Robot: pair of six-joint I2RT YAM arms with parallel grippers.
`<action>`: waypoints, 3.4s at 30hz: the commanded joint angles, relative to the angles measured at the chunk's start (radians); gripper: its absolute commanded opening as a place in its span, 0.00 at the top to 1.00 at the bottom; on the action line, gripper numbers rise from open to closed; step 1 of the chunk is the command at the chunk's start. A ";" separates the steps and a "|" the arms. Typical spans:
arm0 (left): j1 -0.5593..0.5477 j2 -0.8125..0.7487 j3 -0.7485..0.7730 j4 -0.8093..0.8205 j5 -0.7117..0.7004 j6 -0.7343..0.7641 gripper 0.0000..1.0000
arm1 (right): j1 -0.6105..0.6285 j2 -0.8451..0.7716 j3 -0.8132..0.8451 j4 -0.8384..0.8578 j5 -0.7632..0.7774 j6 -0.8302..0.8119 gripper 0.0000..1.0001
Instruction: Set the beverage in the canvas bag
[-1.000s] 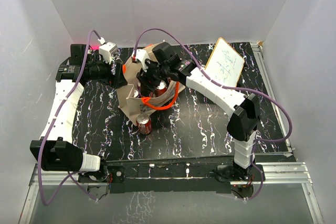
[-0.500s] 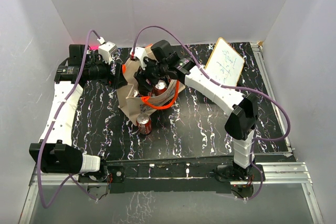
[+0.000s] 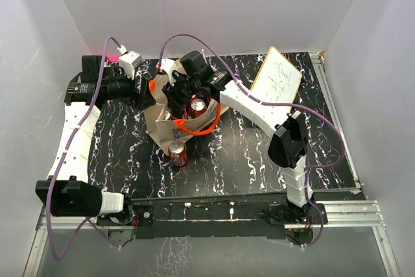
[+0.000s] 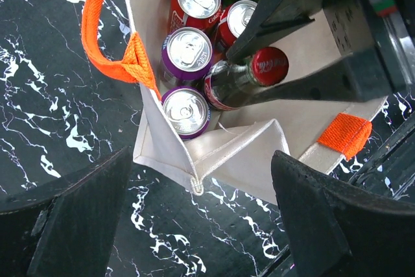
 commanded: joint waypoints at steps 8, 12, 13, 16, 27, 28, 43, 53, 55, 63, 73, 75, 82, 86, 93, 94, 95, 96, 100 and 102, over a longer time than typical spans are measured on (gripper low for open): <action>0.010 -0.029 0.024 -0.005 0.041 0.017 0.13 | -0.043 -0.122 -0.008 0.085 0.119 0.000 0.92; 0.011 -0.024 0.025 -0.004 0.045 0.020 0.14 | -0.060 -0.169 -0.032 0.089 0.175 -0.042 0.92; 0.011 -0.022 0.025 -0.003 0.046 0.020 0.14 | -0.062 -0.177 -0.034 0.089 0.187 -0.048 0.92; 0.010 -0.015 0.027 -0.001 0.048 0.020 0.14 | -0.069 -0.199 -0.035 0.087 0.215 -0.067 0.92; 0.011 -0.008 0.029 0.003 0.052 0.023 0.14 | -0.087 -0.241 -0.229 0.088 0.139 -0.048 0.92; 0.010 -0.009 0.027 0.002 0.051 0.024 0.14 | -0.087 -0.245 -0.253 0.088 0.134 -0.045 0.92; 0.010 0.001 0.055 0.009 0.117 0.026 0.14 | -0.089 -0.206 -0.351 0.060 0.026 -0.068 0.78; 0.010 -0.027 0.040 0.003 0.137 0.049 0.14 | -0.088 -0.071 -0.239 -0.010 -0.080 -0.030 0.82; 0.010 -0.033 0.041 0.002 0.138 0.050 0.14 | -0.088 -0.065 -0.226 -0.019 -0.072 -0.037 0.78; 0.010 -0.031 0.048 -0.001 0.143 0.058 0.14 | -0.090 -0.059 -0.138 -0.049 -0.050 -0.045 0.50; 0.010 -0.043 0.047 -0.007 0.146 0.066 0.14 | -0.089 -0.022 -0.021 -0.075 -0.054 -0.036 0.40; 0.010 -0.044 0.048 -0.009 0.148 0.068 0.14 | -0.090 -0.022 -0.015 -0.079 -0.057 -0.036 0.35; 0.010 -0.036 0.078 -0.005 0.173 0.077 0.14 | -0.098 -0.048 0.014 -0.110 -0.082 -0.049 0.18; 0.011 -0.032 0.106 0.006 0.189 0.091 0.17 | -0.116 -0.085 0.018 -0.113 -0.094 -0.046 0.09; -0.040 -0.020 0.201 -0.081 0.214 0.241 0.18 | -0.201 -0.175 0.041 -0.103 -0.106 -0.027 0.08; -0.070 -0.015 0.218 -0.115 0.196 0.278 0.18 | -0.219 -0.188 0.041 -0.101 -0.104 -0.020 0.08; -0.100 -0.011 0.232 -0.150 0.172 0.319 0.18 | -0.235 -0.199 0.040 -0.099 -0.098 -0.015 0.08; -0.133 -0.008 0.244 -0.188 0.151 0.361 0.18 | -0.249 -0.210 0.038 -0.099 -0.088 -0.009 0.08; -0.245 0.005 0.285 -0.292 0.088 0.477 0.18 | -0.303 -0.255 0.015 -0.089 -0.054 0.028 0.08; -0.301 0.016 0.300 -0.333 0.055 0.520 0.18 | -0.319 -0.284 -0.011 -0.075 -0.050 0.049 0.08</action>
